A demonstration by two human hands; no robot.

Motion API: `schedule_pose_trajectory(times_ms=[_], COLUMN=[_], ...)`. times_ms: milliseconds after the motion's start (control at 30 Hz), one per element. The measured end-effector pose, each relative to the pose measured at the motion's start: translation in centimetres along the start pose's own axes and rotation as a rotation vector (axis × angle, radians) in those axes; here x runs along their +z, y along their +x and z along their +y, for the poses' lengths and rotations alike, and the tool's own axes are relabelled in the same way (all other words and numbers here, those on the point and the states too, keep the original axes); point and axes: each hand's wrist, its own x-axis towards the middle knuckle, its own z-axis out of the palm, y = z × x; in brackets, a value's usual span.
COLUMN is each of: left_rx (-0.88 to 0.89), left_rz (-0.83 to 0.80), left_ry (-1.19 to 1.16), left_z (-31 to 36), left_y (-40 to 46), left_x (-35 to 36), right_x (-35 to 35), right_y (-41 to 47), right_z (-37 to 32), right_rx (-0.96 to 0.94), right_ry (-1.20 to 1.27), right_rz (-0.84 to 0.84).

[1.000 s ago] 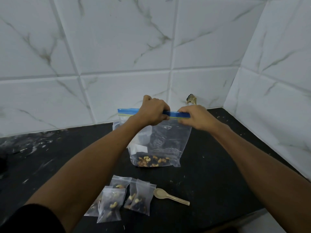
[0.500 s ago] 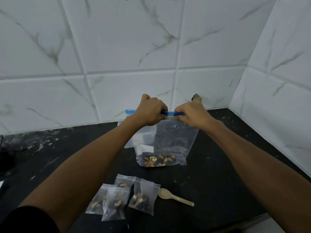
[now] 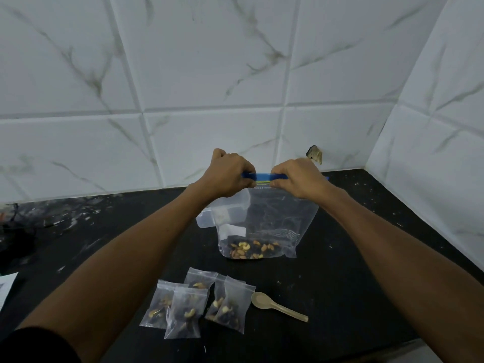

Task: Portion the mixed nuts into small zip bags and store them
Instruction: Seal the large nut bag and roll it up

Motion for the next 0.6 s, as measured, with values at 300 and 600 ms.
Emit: schedule_pose_trajectory(times_ms=[300, 600], left_rx=[-0.067, -0.101], left_rz=[-0.017, -0.004], left_ry=[0.017, -0.104], left_z=[-3.1, -2.7], left_y=[-1.3, -1.9], left_x=[-0.5, -0.6], right_x=[-0.5, 0.0], right_y=[-0.3, 0.8], right_z=[0.1, -1.5], right_rx=[0.06, 0.0], right_ry=[-0.018, 0.007], right_rz=[-0.073, -0.046])
